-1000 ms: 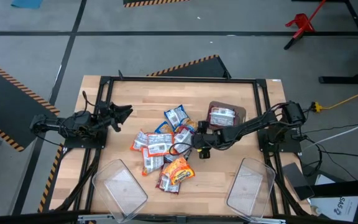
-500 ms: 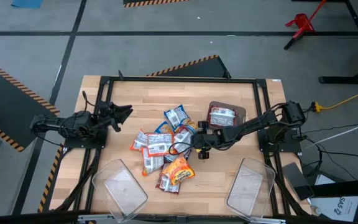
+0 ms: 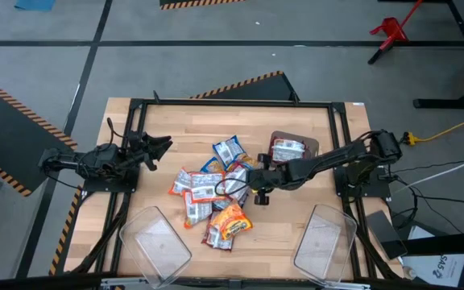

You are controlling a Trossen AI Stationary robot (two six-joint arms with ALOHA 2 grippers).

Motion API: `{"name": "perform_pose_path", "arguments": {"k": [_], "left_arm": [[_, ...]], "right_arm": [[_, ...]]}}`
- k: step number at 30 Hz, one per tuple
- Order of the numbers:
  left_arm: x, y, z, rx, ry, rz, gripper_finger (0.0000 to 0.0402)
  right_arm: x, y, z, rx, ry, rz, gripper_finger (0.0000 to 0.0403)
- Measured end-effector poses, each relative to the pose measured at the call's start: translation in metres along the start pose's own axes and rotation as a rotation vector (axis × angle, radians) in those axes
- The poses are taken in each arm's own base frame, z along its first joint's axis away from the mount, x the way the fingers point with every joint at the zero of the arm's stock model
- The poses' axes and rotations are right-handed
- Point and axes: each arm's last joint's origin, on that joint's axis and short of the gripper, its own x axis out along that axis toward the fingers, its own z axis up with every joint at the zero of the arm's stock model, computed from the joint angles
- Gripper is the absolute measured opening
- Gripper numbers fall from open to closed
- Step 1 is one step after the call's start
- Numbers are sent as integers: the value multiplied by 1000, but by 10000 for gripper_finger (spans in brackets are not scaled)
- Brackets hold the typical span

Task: Sort Maruchan noodles
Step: Put the red noodle pack into the black bin

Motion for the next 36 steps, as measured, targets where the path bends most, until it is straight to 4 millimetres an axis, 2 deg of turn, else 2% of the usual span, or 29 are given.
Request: {"name": "perform_pose_path", "arguments": {"k": [3, 9, 13, 21, 27, 32, 36], "left_arm": [[0, 0, -1, 4, 7, -3, 158], [0, 0, -1, 5, 7, -1, 158], [0, 0, 0, 4, 5, -2, 158], [0, 0, 0, 4, 5, -1, 158], [0, 0, 0, 5, 4, -1, 158], [0, 0, 0, 5, 4, -1, 158], [0, 0, 0, 5, 5, 0, 158]], "right_arm": [[-16, -6, 7, 68, -21, -33, 1], [-49, -22, 0, 243, -15, -192, 1], [-65, -31, -8, 345, -11, -317, 0], [-94, -45, -10, 490, -134, -446, 1], [-107, -55, -21, 587, -155, -575, 1], [-108, -64, -31, 646, -131, -692, 1], [-106, -73, -29, 688, -149, -727, 1]]}}
